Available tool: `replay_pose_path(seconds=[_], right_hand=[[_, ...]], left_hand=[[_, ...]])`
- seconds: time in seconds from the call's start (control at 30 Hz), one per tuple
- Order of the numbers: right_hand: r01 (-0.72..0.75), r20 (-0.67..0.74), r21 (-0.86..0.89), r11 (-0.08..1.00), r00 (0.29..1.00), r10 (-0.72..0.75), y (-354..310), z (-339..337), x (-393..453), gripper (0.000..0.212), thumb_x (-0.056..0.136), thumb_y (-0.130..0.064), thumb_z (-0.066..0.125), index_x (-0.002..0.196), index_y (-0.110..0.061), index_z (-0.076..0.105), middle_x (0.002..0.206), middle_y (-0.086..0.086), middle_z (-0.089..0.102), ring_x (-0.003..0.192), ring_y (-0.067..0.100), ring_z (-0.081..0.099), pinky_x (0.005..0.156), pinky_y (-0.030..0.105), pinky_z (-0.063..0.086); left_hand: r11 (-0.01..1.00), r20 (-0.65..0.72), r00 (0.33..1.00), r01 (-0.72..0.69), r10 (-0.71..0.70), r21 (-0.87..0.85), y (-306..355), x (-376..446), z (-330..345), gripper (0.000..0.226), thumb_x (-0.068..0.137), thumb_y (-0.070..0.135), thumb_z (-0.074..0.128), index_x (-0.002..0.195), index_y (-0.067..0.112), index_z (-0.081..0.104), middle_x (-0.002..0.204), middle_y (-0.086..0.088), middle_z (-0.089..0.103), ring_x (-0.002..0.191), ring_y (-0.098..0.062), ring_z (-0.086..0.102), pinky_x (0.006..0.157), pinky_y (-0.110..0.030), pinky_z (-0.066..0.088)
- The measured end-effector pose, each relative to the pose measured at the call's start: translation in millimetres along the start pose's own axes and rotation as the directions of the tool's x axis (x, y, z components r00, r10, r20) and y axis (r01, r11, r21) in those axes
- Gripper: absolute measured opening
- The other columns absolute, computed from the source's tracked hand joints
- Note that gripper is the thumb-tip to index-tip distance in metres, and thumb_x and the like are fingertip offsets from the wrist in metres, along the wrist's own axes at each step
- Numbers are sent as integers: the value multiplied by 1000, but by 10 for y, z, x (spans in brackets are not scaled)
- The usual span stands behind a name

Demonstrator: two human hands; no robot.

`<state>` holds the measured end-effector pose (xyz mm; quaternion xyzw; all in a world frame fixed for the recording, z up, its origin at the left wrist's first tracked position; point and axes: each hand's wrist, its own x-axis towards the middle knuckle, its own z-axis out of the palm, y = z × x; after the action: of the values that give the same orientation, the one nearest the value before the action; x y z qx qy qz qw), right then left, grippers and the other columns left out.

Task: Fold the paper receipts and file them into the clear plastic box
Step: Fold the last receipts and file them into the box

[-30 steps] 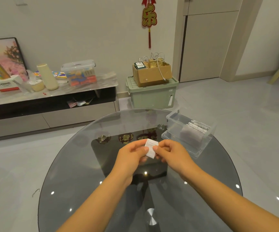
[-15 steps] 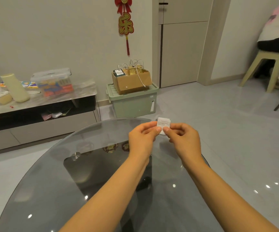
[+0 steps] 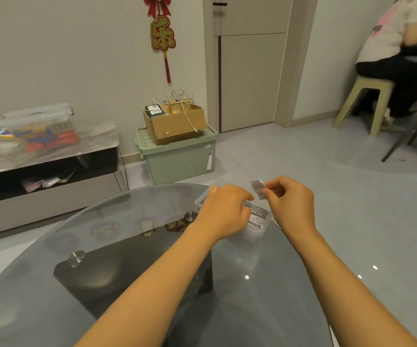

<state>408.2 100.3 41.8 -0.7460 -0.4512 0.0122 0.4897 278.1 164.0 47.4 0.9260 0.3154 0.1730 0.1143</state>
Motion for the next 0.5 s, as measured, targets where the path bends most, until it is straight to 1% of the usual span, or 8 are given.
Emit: replay_pose_path(seconds=[0.03, 0.07, 0.13, 0.2, 0.23, 0.33, 0.43, 0.5], right_hand=[[13, 13, -30, 999, 1000, -13, 24, 14, 9, 6, 83, -16, 67, 79, -12, 69, 76, 2, 67, 74, 17, 60, 64, 22, 44], [28, 25, -54, 998, 999, -27, 44, 32, 14, 9, 82, -18, 67, 78, -11, 69, 76, 3, 67, 76, 18, 59, 66, 25, 44], [70, 33, -107, 992, 997, -66, 60, 68, 23, 11, 82, -18, 69, 77, -9, 71, 73, 1, 64, 78, 19, 56, 65, 26, 40], [109, 36, -189, 976, 994, -104, 53, 91, 29, 8, 83, -13, 68, 78, -8, 72, 73, 2, 64, 83, 21, 55, 65, 25, 37], [119, 46, -228, 966, 993, -111, 51, 101, 30, 8, 83, -10, 66, 80, -7, 73, 76, 5, 66, 86, 22, 55, 66, 27, 37], [118, 86, -329, 937, 992, -95, 28, 127, 17, 13, 84, -3, 59, 83, -3, 72, 84, 11, 66, 92, 25, 52, 66, 28, 36], [115, 88, -380, 918, 992, -88, 12, 143, 11, 16, 84, -2, 56, 84, -4, 72, 86, 11, 66, 93, 25, 50, 65, 27, 31], [105, 91, -399, 911, 993, -74, 3, 157, 12, 16, 84, -1, 56, 84, -4, 72, 87, 10, 65, 93, 24, 50, 65, 27, 31]], left_hand=[[998, 70, 997, -30, 27, 50, -8, 10, 19, 59, 77, 30, 26, 124, 20, 59, 129, 2, 58, 121, -17, 45, 101, -35, 30], [994, 118, 992, -57, 46, 91, -17, 22, 49, 62, 76, 31, 23, 127, 19, 56, 130, 1, 56, 121, -18, 44, 100, -36, 31], [985, 158, 985, -90, 66, 146, -41, 42, 119, 64, 77, 33, 20, 128, 19, 54, 129, 0, 55, 118, -19, 42, 96, -37, 31], [982, 164, 984, -92, 65, 163, -56, 55, 144, 63, 77, 34, 19, 127, 18, 54, 125, 0, 53, 115, -19, 41, 95, -36, 31], [983, 166, 984, -88, 61, 162, -60, 61, 144, 63, 77, 34, 19, 126, 17, 55, 123, -1, 53, 114, -18, 40, 93, -35, 31], [987, 155, 986, -77, 54, 143, -72, 56, 145, 60, 78, 35, 19, 119, 15, 58, 118, -1, 53, 109, -18, 40, 89, -33, 32], [990, 139, 988, -82, 65, 116, -86, 38, 162, 58, 78, 35, 20, 114, 14, 60, 117, 0, 55, 107, -16, 42, 88, -33, 32], [992, 130, 989, -78, 66, 95, -92, 33, 163, 55, 77, 34, 21, 109, 14, 61, 115, 1, 58, 106, -16, 44, 89, -33, 32]])
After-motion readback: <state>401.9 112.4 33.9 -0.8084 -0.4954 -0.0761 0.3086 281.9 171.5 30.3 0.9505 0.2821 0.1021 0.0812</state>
